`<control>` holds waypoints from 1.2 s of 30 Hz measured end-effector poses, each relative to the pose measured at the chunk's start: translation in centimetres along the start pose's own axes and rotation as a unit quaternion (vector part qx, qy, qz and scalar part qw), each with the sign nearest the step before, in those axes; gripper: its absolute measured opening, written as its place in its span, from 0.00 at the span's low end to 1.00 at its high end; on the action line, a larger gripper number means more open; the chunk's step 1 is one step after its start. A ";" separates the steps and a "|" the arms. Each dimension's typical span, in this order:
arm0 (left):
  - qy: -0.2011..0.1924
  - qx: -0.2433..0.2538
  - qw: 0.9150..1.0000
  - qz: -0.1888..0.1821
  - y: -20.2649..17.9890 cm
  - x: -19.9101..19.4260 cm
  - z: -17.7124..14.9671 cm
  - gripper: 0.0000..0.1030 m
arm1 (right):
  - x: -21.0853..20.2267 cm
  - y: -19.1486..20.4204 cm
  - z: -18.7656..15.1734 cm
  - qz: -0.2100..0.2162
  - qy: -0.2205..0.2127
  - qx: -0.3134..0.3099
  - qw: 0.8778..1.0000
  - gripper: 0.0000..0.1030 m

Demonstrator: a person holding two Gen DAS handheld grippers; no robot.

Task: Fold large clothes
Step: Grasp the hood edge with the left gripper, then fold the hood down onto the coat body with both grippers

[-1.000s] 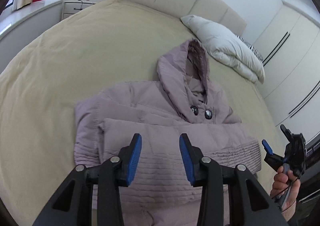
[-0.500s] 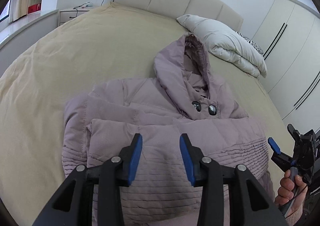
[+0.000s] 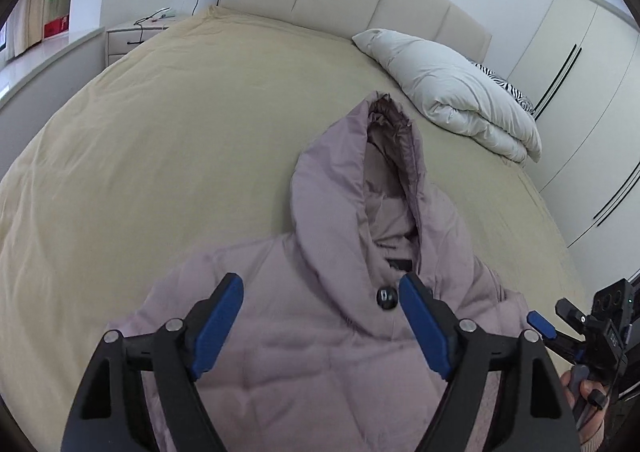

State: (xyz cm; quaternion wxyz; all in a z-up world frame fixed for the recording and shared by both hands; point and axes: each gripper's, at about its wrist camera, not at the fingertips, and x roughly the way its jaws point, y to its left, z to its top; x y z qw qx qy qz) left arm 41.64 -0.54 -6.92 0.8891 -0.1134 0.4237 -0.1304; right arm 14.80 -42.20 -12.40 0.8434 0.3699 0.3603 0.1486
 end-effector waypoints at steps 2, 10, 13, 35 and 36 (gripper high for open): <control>0.015 0.012 1.000 0.004 -1.3 2.9 2.2 0.80 | 1.1 -0.2 0.8 -0.016 0.005 -0.006 1.000 0.79; 0.056 0.075 0.991 0.099 -5.1 14.3 6.9 0.80 | 4.6 -0.8 2.9 -0.041 0.012 -0.029 0.999 0.79; 0.063 0.084 0.986 0.131 -5.0 17.0 7.2 0.80 | 5.7 -0.7 3.9 -0.041 0.015 -0.031 0.999 0.79; -0.086 0.067 0.993 0.055 -2.2 7.4 4.2 0.13 | 24.2 8.1 13.6 -0.247 0.070 -0.175 0.950 0.79; -0.088 0.069 0.992 0.054 -1.9 7.1 4.1 0.13 | 24.6 7.7 13.7 -0.257 0.074 -0.173 0.948 0.72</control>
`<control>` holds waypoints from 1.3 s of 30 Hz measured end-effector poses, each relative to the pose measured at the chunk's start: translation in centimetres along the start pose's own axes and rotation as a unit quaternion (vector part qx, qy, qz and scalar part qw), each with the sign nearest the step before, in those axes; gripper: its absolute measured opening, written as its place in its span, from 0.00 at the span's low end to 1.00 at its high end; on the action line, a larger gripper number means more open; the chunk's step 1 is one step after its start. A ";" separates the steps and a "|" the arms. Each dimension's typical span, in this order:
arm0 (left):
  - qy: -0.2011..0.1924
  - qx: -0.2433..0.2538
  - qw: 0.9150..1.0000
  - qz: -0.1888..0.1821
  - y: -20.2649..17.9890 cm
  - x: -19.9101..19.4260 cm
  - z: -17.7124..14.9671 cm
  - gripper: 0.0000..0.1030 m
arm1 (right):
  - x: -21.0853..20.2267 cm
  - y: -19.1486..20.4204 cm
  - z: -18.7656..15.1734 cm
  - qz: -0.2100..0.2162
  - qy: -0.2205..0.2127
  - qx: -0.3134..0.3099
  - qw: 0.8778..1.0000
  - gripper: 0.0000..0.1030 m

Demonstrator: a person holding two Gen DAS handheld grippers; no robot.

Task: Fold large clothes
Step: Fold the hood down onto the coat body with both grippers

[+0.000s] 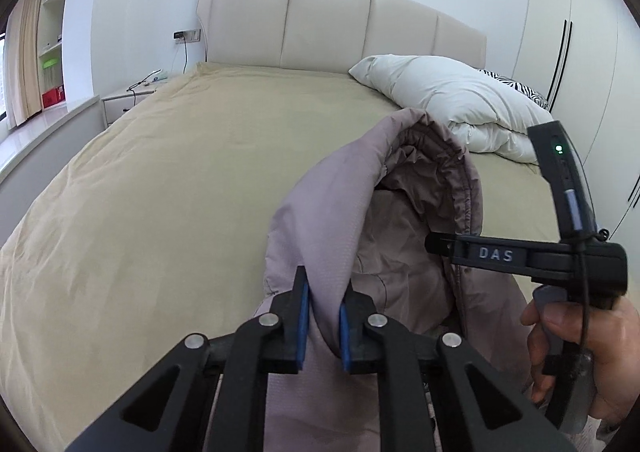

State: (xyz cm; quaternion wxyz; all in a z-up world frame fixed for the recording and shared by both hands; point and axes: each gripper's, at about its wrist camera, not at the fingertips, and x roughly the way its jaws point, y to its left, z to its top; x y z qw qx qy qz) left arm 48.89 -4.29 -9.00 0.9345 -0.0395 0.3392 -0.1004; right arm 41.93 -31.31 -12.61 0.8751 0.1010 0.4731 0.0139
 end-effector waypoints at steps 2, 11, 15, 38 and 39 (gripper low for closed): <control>-0.002 -0.005 1.000 -0.005 0.3 -0.5 -0.1 0.13 | 0.1 -0.4 0.2 0.006 -0.005 0.011 1.000 0.43; -0.025 -0.048 0.998 -0.030 2.1 -6.6 -1.8 0.11 | -9.7 -3.8 -1.4 0.028 -0.118 0.009 0.993 0.07; -0.044 -0.073 0.995 -0.059 2.3 -11.0 -3.3 0.11 | -16.8 -4.6 -6.4 0.043 -0.180 -0.008 0.983 0.07; 0.000 -0.122 0.987 -0.102 0.8 -26.5 -14.3 0.35 | -28.8 -14.7 -35.7 0.103 -0.148 0.083 0.980 0.08; -0.009 -0.101 0.989 -0.104 -0.4 -26.4 -12.9 0.42 | -29.5 -14.4 -34.4 0.108 -0.161 0.075 0.978 0.08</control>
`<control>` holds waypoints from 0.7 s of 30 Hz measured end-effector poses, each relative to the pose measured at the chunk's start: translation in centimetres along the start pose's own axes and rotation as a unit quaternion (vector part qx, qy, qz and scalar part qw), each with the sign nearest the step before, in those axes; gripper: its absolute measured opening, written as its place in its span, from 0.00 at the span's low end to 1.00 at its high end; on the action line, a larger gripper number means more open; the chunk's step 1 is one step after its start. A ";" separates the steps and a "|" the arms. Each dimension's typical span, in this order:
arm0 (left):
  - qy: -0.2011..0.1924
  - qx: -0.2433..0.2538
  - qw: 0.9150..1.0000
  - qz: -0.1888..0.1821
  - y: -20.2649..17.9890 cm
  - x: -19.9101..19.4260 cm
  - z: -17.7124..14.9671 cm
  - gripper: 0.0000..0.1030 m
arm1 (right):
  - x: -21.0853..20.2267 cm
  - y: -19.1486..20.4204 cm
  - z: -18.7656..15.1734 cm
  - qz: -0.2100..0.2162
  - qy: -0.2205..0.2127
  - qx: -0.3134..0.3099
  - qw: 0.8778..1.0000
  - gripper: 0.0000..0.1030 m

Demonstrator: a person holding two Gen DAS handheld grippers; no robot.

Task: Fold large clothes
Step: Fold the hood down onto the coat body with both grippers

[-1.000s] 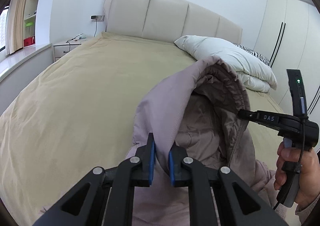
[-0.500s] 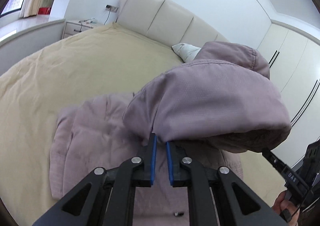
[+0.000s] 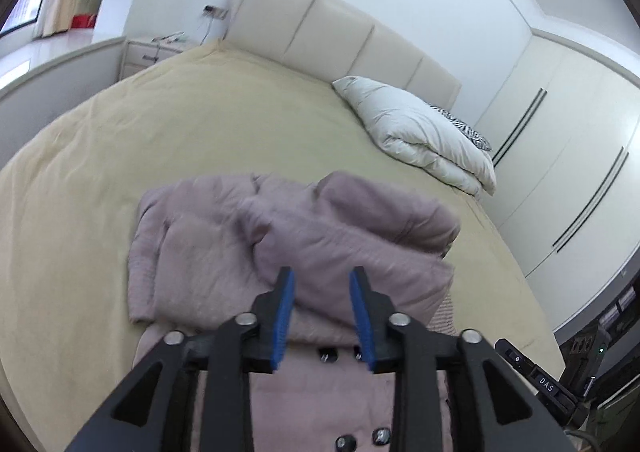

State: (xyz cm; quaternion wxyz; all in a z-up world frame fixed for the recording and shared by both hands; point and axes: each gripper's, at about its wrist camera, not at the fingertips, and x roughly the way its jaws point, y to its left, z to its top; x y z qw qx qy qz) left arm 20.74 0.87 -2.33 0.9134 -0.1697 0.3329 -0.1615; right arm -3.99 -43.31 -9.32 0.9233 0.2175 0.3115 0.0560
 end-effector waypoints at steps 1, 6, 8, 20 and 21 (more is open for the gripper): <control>-0.006 0.025 1.000 -0.001 -1.6 0.7 1.3 0.51 | 0.1 0.8 1.4 0.010 -0.011 -0.012 1.000 0.08; 0.015 0.074 0.997 0.007 -5.6 7.3 6.0 0.52 | 3.9 3.5 7.1 0.043 -0.002 -0.032 0.999 0.08; 0.023 0.091 0.995 0.031 -6.0 9.9 6.7 0.53 | 6.2 3.7 8.4 0.040 0.023 -0.021 0.999 0.08; 0.138 0.095 0.982 0.084 0.9 18.4 -2.4 0.52 | 18.9 3.6 1.4 0.037 0.114 -0.013 0.993 0.08; 0.142 0.093 0.982 0.083 0.9 18.3 -2.3 0.52 | 18.9 3.5 1.1 0.039 0.112 -0.013 0.993 0.08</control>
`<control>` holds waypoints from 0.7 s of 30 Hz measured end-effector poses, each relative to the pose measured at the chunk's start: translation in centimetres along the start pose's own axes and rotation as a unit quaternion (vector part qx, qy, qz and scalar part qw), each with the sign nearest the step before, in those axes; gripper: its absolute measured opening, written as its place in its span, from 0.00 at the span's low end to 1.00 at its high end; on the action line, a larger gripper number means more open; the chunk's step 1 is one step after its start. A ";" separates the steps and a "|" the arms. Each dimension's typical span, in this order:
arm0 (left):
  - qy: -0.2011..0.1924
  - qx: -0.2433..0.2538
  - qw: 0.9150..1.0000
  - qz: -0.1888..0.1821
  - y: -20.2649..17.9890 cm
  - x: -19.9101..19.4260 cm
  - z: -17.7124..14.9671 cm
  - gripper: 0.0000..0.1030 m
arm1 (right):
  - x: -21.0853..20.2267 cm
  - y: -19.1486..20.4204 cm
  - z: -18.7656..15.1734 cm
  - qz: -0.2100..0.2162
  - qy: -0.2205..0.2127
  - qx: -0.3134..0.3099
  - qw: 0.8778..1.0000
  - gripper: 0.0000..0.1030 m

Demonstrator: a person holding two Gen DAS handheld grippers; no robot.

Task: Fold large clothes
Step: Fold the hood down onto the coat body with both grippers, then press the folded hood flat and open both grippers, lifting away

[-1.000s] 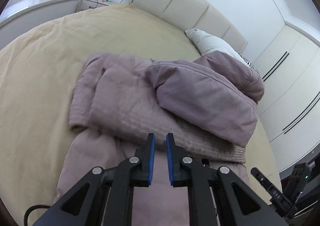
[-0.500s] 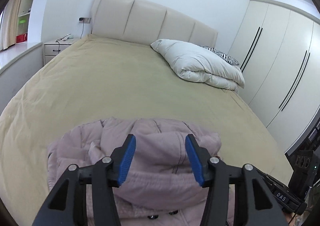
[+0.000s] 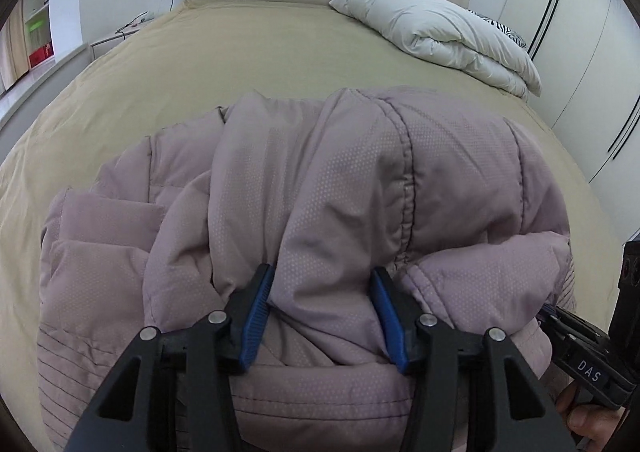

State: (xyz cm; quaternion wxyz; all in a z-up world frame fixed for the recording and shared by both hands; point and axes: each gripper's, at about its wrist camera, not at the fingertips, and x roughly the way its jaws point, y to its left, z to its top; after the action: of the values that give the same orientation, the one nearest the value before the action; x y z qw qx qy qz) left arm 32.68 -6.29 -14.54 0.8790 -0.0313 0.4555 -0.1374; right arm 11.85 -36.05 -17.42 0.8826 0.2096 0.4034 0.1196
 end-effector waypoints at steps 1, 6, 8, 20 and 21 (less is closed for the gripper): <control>0.003 -0.006 1.000 -0.005 0.1 -0.1 0.3 0.52 | 0.0 0.0 0.1 0.001 0.006 0.003 1.000 0.08; -0.037 -0.046 0.998 -0.025 1.7 -3.9 1.0 0.46 | -4.9 1.6 3.2 0.009 -0.030 0.007 0.999 0.08; -0.077 -0.043 0.996 -0.021 1.4 -6.0 1.6 0.46 | -7.0 2.4 4.6 0.007 -0.078 -0.008 0.997 0.08; -0.010 0.000 1.000 -0.006 0.9 1.9 2.3 0.46 | 5.9 2.2 6.3 -0.019 0.010 -0.052 0.998 0.08; -0.009 0.005 1.000 -0.005 0.8 2.1 2.3 0.46 | 6.1 2.3 6.1 -0.024 0.008 -0.059 0.998 0.08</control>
State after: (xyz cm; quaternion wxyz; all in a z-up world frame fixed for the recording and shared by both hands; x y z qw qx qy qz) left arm 35.84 -6.21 -15.01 0.8824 -0.0307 0.4470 -0.1436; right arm 20.28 -33.38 -16.81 0.8926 0.1464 0.4081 0.1237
